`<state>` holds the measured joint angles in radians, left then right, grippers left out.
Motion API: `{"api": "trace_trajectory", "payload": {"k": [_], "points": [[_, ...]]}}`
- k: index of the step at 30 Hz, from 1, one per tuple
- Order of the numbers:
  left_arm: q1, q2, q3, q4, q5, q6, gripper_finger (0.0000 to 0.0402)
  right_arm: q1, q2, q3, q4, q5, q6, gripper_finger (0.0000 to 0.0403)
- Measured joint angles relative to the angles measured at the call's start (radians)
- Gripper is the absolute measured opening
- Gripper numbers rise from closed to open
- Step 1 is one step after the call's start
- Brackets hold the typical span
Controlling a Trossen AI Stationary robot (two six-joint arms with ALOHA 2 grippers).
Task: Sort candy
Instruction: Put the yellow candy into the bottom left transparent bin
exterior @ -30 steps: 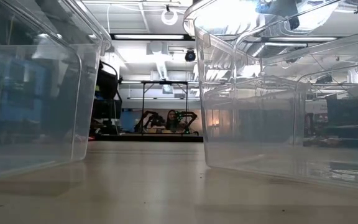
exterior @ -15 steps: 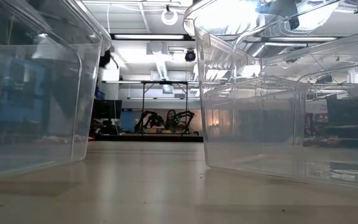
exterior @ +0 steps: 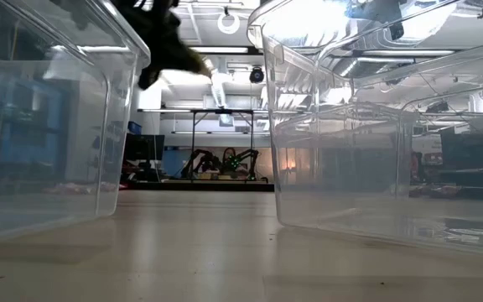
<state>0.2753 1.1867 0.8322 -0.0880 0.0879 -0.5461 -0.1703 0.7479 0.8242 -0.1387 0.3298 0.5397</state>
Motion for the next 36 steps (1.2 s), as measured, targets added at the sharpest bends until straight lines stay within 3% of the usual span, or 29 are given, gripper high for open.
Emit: {"api": "trace_trajectory", "payload": {"k": [3,6,11,16,21,26,36], "points": [[-0.012,0.093,0.064,0.093,0.002,-0.010,0.0000,0.000,0.000,0.000,0.000,0.000,0.001,0.0177],[-0.016,0.174,0.159,0.025,0.095,0.021,0.0000,0.000,0.000,0.000,0.000,0.000,0.002,0.0177],[-0.071,0.187,0.301,-0.308,0.351,0.110,0.0000,0.000,0.000,0.000,0.000,0.000,0.002,0.0177],[-0.216,0.091,0.357,-0.604,0.459,0.062,0.0000,0.000,0.000,0.000,0.000,0.000,0.001,0.0177],[-0.430,0.018,0.358,-0.705,0.460,-0.162,0.0000,0.000,0.000,0.000,-0.017,0.000,0.001,0.0177],[-0.615,0.054,0.358,-0.787,0.425,-0.264,0.0000,0.000,0.000,0.000,-0.022,0.000,0.002,0.0177],[-0.682,0.228,0.356,-0.944,0.284,-0.273,0.0013,0.000,0.000,0.000,-0.022,-0.008,0.002,0.0177]]}}
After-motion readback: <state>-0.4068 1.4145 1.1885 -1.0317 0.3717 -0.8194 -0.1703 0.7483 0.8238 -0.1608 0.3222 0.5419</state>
